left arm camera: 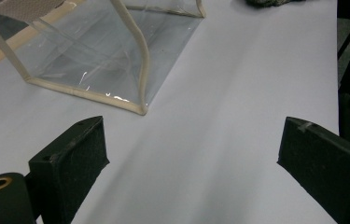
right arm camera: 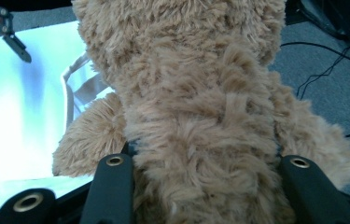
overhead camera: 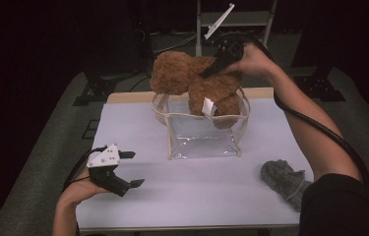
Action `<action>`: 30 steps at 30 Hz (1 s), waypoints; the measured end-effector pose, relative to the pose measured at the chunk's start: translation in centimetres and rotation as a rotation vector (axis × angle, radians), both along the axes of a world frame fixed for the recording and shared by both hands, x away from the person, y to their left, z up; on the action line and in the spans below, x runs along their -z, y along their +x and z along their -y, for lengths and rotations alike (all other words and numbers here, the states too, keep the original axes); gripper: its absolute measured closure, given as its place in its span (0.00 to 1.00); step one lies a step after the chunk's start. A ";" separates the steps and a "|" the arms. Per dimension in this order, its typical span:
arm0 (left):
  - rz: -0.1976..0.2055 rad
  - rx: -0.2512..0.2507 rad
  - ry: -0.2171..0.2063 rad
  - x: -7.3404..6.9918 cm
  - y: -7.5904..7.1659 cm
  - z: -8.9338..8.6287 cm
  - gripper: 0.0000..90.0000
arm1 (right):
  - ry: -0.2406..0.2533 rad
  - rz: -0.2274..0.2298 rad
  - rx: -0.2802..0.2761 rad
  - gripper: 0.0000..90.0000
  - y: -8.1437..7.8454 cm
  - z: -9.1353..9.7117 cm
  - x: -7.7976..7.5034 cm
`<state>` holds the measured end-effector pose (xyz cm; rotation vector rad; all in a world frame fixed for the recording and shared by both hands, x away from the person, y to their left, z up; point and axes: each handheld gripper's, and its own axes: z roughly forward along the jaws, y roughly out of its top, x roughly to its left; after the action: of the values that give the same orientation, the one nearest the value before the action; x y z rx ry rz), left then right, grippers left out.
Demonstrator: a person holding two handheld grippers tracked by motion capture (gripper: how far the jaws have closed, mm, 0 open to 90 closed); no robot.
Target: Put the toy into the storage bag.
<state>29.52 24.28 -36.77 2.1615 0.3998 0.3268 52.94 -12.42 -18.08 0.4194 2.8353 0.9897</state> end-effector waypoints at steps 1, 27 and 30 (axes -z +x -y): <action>0.001 0.000 -0.002 0.0 0.0 0.0 0.08 | 0.003 -0.008 -0.005 0.61 -0.2 0.0 0.3; -0.006 0.005 0.006 0.0 -0.1 -0.1 0.08 | -0.182 -0.146 -0.010 0.58 -1.9 -0.4 9.6; -0.007 0.003 0.002 0.1 -0.2 -0.1 0.08 | -0.197 -0.140 0.003 0.50 -1.9 -0.5 9.8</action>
<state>29.35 24.38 -36.84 2.1652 0.3998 0.3183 51.03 -11.94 -27.92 0.4890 3.0180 0.6965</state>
